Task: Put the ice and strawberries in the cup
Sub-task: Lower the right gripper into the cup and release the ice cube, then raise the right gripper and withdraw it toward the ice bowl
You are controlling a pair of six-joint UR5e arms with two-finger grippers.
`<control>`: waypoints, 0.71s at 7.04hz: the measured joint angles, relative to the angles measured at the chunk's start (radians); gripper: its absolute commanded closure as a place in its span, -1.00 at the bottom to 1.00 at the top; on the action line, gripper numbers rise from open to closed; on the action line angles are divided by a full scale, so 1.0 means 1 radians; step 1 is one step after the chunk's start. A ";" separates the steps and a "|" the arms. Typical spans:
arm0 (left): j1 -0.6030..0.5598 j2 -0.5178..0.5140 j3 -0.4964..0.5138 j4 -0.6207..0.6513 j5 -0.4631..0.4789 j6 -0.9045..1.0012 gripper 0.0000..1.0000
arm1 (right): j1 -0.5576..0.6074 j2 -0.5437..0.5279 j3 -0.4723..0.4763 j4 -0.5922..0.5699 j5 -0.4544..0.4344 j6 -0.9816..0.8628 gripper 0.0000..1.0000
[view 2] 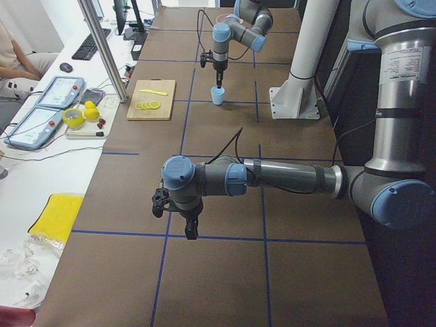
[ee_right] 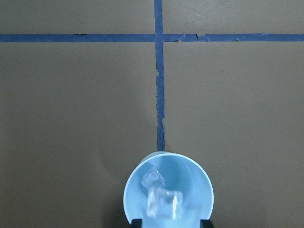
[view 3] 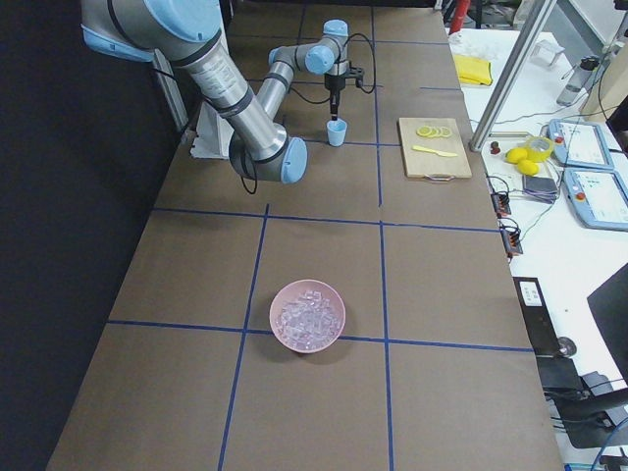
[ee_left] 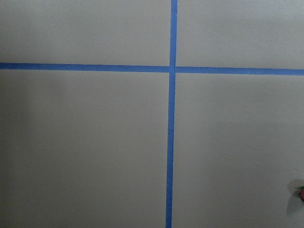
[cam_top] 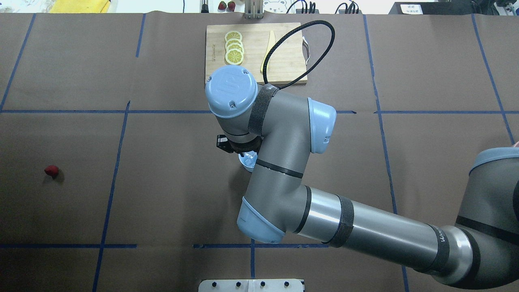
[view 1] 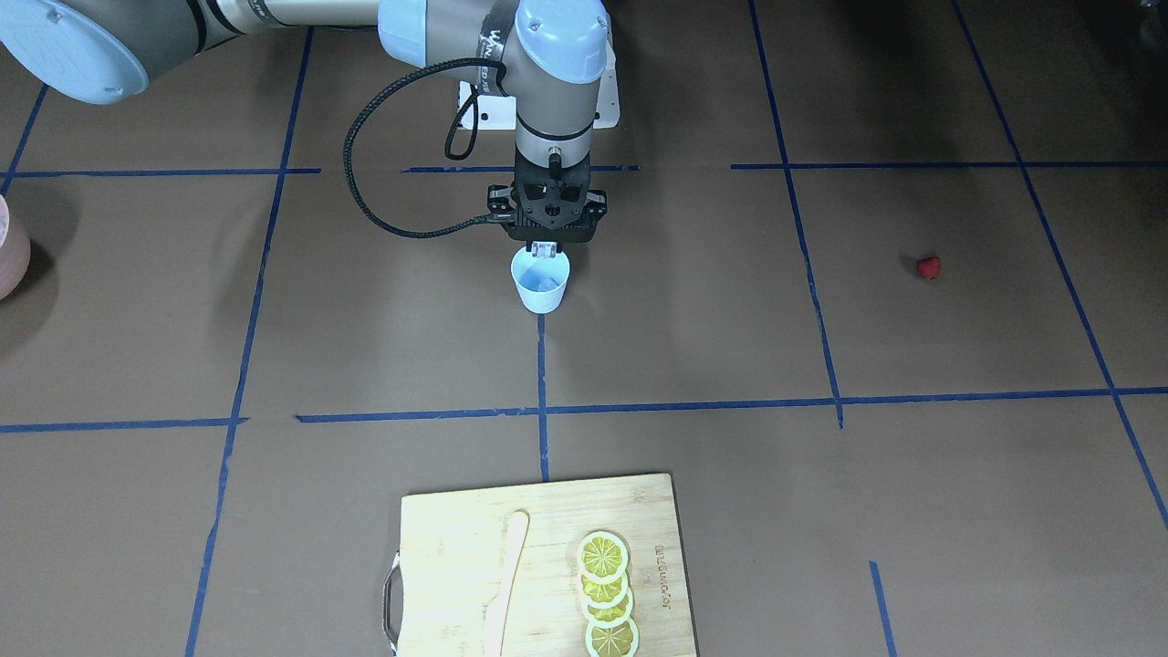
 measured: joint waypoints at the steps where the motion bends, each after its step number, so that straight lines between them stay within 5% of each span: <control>1: 0.000 0.000 0.000 0.000 0.000 0.000 -1.00 | 0.000 -0.002 0.005 0.000 -0.002 -0.001 -1.00; 5: 0.000 0.000 0.000 0.000 0.000 0.000 -1.00 | 0.034 -0.072 0.130 0.000 0.014 -0.062 -1.00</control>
